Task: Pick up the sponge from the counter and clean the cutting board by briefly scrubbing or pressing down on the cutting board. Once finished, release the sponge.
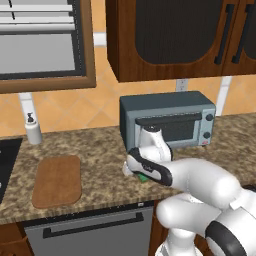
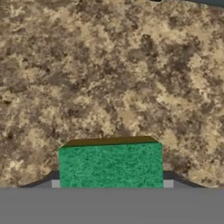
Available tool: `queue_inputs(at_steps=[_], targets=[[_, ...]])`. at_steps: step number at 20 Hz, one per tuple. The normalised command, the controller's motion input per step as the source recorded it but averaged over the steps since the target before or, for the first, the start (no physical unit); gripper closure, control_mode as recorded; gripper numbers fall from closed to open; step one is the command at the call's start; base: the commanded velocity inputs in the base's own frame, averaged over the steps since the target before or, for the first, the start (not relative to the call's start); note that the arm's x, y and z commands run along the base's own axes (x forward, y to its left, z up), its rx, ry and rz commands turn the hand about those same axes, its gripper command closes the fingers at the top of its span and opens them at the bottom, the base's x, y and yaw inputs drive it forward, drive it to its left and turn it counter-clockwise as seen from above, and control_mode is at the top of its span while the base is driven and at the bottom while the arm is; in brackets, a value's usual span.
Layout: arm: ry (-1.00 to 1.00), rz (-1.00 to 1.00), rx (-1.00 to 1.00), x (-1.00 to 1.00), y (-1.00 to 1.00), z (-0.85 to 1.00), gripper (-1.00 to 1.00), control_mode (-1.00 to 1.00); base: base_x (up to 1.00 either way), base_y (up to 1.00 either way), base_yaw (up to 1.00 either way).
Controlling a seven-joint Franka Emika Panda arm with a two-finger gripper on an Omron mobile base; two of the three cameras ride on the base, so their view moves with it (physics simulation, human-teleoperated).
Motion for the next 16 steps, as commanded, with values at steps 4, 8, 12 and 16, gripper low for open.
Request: queue_inputs(at_steps=[4,8,12,16], targets=[[0.13,0.09,0.03,0.0,0.92,0.08,1.0,-1.0,0.0,0.0,0.0],[0.18,0.09,0.02,0.0,0.91,0.17,1.0,-1.0,0.0,0.0,0.0],[0.08,0.04,0.0,0.0,0.9,0.06,1.0,-1.0,0.0,0.0,0.0],[0.0,0.0,-0.1,0.0,0.77,0.0,1.0,-1.0,0.0,0.0,0.0]])
